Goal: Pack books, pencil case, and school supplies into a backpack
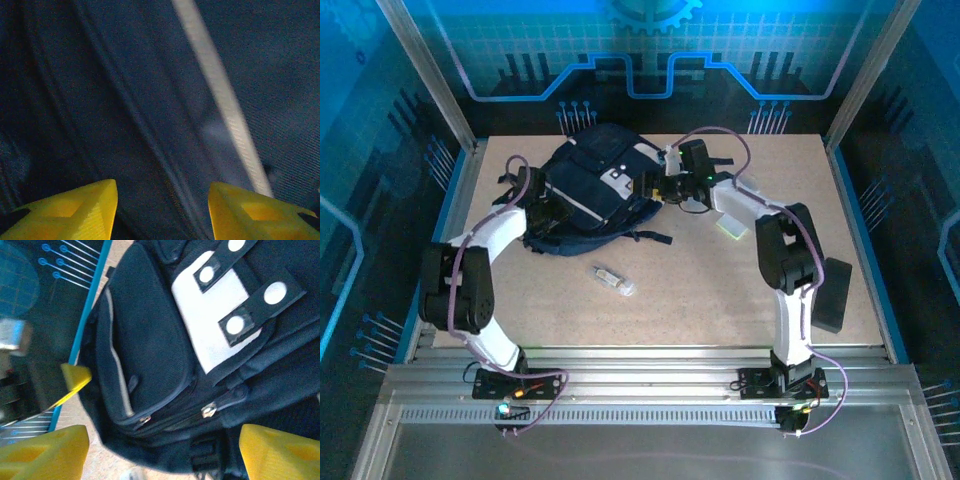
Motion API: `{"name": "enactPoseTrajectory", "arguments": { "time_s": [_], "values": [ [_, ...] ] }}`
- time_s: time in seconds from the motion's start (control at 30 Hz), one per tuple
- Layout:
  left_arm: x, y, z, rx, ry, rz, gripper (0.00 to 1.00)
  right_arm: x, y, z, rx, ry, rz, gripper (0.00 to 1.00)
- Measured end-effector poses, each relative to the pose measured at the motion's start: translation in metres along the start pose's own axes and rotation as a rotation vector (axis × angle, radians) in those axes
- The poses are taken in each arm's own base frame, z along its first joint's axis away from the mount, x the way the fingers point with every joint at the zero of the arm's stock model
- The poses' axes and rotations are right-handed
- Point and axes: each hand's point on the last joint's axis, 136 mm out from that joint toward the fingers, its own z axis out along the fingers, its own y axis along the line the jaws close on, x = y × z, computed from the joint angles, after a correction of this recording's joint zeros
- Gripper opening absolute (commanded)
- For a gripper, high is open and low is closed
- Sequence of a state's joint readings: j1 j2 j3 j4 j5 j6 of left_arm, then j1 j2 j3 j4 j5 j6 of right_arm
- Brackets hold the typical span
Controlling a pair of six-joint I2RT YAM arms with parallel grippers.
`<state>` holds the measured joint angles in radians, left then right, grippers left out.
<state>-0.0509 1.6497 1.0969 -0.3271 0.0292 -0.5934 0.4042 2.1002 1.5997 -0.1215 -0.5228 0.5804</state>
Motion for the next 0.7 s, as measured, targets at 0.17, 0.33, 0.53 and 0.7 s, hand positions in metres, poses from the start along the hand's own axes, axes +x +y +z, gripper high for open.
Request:
{"name": "enactPoseTrajectory", "arguments": {
  "time_s": [0.17, 0.33, 0.53, 0.7],
  "values": [
    [0.005, -0.022, -0.006, 0.104, -0.012, -0.046, 0.53, -0.006, -0.013, 0.023, 0.032, 0.016, -0.025, 0.81],
    [0.024, -0.006, 0.029, 0.079, 0.047, -0.140, 0.52, -0.009, -0.026, 0.048, 0.068, 0.030, -0.035, 0.81],
    [0.027, -0.002, 0.047, 0.082, 0.059, -0.203, 0.52, 0.001, -0.040, 0.067, 0.082, 0.056, -0.024, 0.81],
    [0.025, -0.002, 0.051, 0.079, 0.066, -0.224, 0.52, 0.003, -0.033, 0.070, 0.063, 0.060, -0.023, 0.81]
  ]
}}
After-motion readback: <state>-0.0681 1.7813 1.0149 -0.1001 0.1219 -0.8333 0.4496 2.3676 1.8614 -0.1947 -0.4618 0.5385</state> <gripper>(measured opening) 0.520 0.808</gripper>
